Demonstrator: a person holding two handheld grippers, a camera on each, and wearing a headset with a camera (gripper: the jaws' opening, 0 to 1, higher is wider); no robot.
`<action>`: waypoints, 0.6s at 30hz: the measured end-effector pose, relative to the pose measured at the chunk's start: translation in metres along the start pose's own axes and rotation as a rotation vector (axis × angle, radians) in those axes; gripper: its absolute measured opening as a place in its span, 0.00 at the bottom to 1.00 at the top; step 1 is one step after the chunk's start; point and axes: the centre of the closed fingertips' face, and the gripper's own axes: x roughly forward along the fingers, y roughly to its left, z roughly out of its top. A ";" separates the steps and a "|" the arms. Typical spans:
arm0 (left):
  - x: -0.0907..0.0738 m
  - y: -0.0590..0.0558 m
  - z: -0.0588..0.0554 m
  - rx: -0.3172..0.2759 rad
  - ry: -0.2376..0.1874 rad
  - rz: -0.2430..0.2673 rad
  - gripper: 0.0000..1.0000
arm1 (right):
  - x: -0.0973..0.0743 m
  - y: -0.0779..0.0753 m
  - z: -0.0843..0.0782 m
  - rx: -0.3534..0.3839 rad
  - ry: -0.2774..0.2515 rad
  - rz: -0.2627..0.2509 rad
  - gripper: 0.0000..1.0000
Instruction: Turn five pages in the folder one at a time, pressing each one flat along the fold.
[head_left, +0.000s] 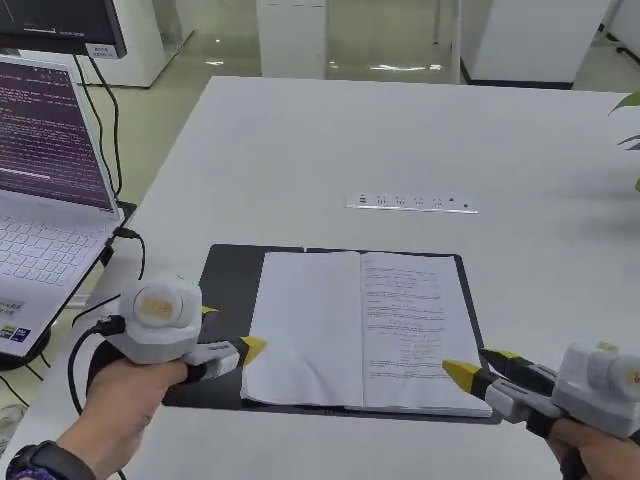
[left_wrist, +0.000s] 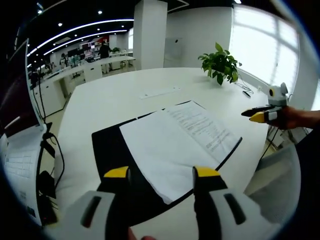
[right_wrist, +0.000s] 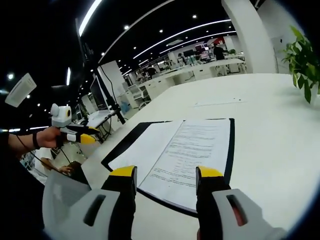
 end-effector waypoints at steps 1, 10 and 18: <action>-0.003 0.002 -0.002 -0.004 0.000 0.009 0.49 | -0.003 -0.001 0.001 -0.001 -0.002 -0.003 0.46; -0.017 0.016 -0.020 -0.064 -0.023 0.045 0.54 | -0.020 -0.011 -0.002 0.022 -0.038 -0.049 0.48; -0.032 0.020 -0.030 -0.078 -0.062 0.055 0.66 | -0.035 -0.013 -0.017 -0.009 -0.012 -0.081 0.55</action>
